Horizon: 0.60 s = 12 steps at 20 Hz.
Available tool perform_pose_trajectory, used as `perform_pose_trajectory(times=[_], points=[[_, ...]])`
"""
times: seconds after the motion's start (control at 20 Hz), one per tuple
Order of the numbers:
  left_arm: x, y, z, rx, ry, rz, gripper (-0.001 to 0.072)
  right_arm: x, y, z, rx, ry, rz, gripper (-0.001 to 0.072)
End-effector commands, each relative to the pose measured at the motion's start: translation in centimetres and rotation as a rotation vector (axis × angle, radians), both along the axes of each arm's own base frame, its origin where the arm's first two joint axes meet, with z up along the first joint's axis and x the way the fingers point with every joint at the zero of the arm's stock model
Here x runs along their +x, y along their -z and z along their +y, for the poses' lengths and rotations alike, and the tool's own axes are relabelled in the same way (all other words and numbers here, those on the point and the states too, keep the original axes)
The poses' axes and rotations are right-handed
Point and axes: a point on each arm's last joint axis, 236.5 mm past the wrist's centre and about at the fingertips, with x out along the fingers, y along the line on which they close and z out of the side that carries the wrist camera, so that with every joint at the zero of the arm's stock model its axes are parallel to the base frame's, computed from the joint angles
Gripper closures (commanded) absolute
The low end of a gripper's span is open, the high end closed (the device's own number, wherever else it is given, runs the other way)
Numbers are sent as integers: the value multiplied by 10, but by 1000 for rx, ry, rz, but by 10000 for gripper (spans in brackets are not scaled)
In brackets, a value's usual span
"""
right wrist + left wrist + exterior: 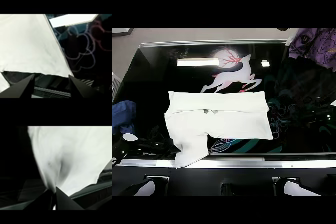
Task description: Fold the clothes and pants, and hang the long-sleeved shirts on hangers.
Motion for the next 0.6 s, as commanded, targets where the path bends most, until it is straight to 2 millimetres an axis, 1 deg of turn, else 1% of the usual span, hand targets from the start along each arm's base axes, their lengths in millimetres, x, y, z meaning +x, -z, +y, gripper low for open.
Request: perform_pose_trajectory(times=[0.0,0.15,0.3,0.4,0.55], points=[[-2,-3,-6,-23,12,11,689,-15,15,6,14,-11,43,232],[-3,-3,-7,-27,14,15,689,-37,36,23,74,-19,88,231],[-3,-3,-7,-27,14,15,689,-51,53,33,96,-20,105,229],[-4,-4,-8,-32,18,19,689,-55,64,36,95,-4,105,224],[-7,-6,-10,-42,25,28,689,-54,74,44,117,32,79,223]])
